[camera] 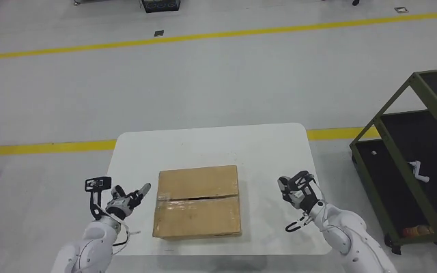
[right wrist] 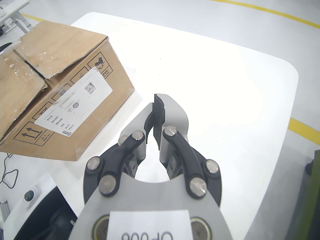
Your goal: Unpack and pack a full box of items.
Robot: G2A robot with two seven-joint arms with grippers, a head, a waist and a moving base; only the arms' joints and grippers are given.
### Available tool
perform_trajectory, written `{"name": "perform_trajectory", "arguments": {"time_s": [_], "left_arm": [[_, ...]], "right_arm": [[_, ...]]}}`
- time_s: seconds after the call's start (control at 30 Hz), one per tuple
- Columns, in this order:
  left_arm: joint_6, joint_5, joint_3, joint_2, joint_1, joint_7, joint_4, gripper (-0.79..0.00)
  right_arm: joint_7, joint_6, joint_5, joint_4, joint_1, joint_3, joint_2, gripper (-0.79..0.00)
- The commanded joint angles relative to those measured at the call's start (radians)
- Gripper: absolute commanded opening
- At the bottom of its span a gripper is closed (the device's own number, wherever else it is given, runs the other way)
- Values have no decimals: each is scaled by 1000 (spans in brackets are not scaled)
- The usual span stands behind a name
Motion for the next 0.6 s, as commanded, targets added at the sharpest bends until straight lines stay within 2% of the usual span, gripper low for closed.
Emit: {"name": "perform_trajectory", "arguments": {"time_s": [0.0,0.13,0.23,0.57], "left_arm": [[34,-67,7,-4,-2,4,24,0],[88,-201,31,-15,-13,36,98,0],[107,-292,56,-25,-29,105,133,0],[88,-274,72,-26,-30,125,137,0]], "right_arm": [[-4,-4,1,2,1,0,0,-785],[-8,-13,-2,9,0,3,1,-785],[-13,-21,-2,14,-3,10,3,-785],[-32,-37,-4,18,-22,37,9,-785]]}}
